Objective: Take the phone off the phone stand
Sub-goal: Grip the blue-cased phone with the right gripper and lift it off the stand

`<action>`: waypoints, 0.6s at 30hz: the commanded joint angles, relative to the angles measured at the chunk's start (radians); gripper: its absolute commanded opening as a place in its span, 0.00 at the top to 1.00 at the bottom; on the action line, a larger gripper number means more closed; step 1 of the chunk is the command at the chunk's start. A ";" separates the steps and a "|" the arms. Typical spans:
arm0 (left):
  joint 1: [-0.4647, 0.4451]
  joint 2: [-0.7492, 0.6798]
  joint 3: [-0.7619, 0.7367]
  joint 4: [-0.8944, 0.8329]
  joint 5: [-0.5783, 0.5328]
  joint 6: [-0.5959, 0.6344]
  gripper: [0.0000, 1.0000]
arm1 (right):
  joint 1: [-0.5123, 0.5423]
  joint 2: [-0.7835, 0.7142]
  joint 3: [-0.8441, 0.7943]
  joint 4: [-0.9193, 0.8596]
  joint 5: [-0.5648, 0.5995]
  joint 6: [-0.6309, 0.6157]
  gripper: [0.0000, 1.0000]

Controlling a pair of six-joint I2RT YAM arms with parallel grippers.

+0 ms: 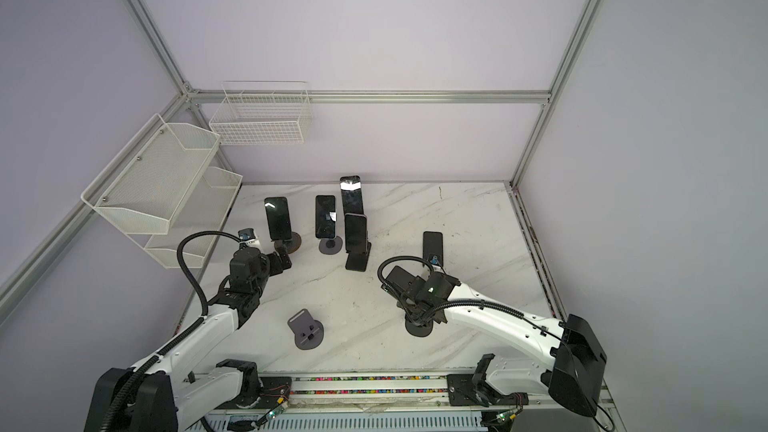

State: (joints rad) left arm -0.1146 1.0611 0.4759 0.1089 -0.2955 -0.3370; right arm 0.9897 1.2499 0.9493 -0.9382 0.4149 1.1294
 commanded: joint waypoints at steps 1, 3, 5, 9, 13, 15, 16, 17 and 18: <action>-0.007 -0.004 0.002 0.018 -0.010 -0.001 0.00 | 0.007 -0.037 -0.034 -0.018 0.059 0.035 0.14; -0.007 -0.004 0.003 0.019 -0.011 -0.001 0.00 | 0.007 -0.047 -0.046 -0.008 0.064 0.030 0.15; -0.007 -0.004 0.002 0.019 -0.010 -0.001 0.01 | 0.007 -0.052 -0.049 -0.005 0.067 0.024 0.16; -0.007 -0.004 0.002 0.018 -0.012 -0.002 0.01 | 0.006 -0.053 -0.041 0.002 0.076 0.004 0.19; -0.007 -0.006 0.002 0.016 -0.014 -0.001 0.00 | 0.007 -0.055 -0.032 0.011 0.087 -0.023 0.25; -0.007 -0.006 0.001 0.015 -0.016 -0.002 0.00 | 0.007 -0.055 -0.025 0.007 0.093 -0.028 0.26; -0.007 -0.006 0.002 0.016 -0.015 -0.002 0.01 | 0.007 -0.056 -0.021 0.004 0.094 -0.030 0.26; -0.007 -0.006 0.002 0.017 -0.017 -0.002 0.01 | 0.008 -0.056 -0.018 0.001 0.095 -0.031 0.27; -0.007 -0.006 0.001 0.016 -0.017 -0.003 0.00 | 0.009 -0.057 -0.013 -0.002 0.096 -0.034 0.27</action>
State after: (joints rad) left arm -0.1146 1.0611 0.4759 0.1062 -0.2966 -0.3374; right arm 0.9916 1.2137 0.9077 -0.9230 0.4606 1.0981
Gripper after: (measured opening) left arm 0.995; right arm 0.754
